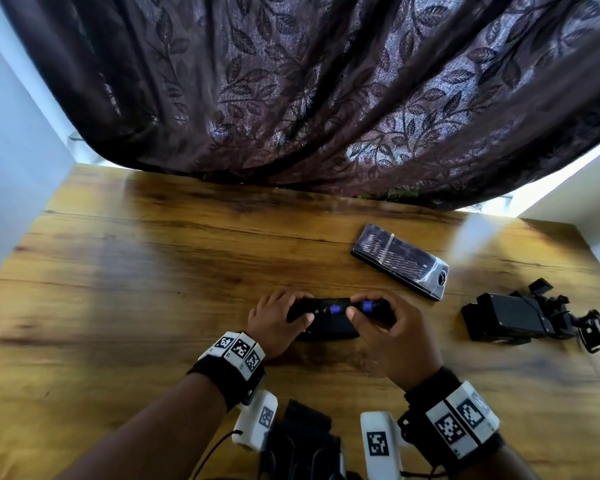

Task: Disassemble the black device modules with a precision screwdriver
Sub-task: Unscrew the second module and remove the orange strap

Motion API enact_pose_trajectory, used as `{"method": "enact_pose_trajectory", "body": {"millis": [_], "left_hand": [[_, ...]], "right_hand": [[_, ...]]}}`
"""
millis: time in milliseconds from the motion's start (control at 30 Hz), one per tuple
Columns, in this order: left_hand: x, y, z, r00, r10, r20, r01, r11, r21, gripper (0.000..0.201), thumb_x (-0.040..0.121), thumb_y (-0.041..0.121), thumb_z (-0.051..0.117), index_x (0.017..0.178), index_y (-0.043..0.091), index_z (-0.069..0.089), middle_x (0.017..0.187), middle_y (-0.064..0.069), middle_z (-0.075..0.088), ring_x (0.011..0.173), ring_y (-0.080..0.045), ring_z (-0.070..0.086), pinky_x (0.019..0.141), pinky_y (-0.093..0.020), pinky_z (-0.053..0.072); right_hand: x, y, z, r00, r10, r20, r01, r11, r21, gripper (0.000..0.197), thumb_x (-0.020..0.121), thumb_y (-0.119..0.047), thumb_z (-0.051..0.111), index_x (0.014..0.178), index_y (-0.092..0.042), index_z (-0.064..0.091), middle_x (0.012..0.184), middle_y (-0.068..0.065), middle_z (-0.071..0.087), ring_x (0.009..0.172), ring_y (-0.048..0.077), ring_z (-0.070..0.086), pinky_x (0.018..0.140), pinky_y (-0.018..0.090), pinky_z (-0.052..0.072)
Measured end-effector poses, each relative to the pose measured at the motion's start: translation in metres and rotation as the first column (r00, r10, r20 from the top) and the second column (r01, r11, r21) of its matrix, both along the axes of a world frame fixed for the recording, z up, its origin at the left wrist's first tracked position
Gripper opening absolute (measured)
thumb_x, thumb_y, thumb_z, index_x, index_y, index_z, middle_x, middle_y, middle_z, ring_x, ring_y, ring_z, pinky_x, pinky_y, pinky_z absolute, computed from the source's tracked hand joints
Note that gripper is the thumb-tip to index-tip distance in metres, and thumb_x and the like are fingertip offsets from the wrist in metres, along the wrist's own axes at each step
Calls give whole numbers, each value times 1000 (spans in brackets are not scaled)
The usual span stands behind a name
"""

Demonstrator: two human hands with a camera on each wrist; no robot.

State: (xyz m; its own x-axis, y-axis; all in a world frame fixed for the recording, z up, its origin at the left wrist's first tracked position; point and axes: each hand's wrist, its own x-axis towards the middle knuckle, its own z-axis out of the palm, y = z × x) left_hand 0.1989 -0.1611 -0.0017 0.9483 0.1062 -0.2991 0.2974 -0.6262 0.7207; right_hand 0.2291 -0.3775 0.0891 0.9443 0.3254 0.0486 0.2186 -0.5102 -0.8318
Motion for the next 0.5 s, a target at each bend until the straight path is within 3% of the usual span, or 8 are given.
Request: {"method": "enact_pose_trajectory", "body": {"millis": [167, 333, 500], "left_hand": [[-1, 9, 3, 994, -111, -16, 110, 994, -23, 46, 100, 47, 53, 144, 48, 40, 155, 16, 33, 142, -18, 29, 113, -47, 22], [-3, 24, 2, 961, -272, -43, 270, 962, -47, 67, 94, 59, 58, 153, 50, 26, 163, 24, 16, 150, -16, 16, 118, -53, 17], [-3, 26, -4, 958, -285, -36, 283, 958, -41, 70, 93, 61, 58, 153, 51, 25, 162, 28, 11, 151, -14, 13, 118, -53, 18]], "right_hand": [[2, 1, 1, 1000, 11, -5, -11, 1000, -5, 16, 85, -24, 79, 98, -31, 72, 94, -16, 72, 90, 2, 69, 77, 31, 62], [3, 1, 1, 999, 23, -33, -23, 1000, -5, 16, 86, -23, 79, 98, -32, 72, 94, -16, 73, 91, 2, 69, 77, 29, 61], [4, 3, 2, 999, 34, -23, -34, 999, -25, 16, 85, -25, 78, 96, -33, 71, 93, -16, 73, 90, -1, 69, 75, 22, 58]]}}
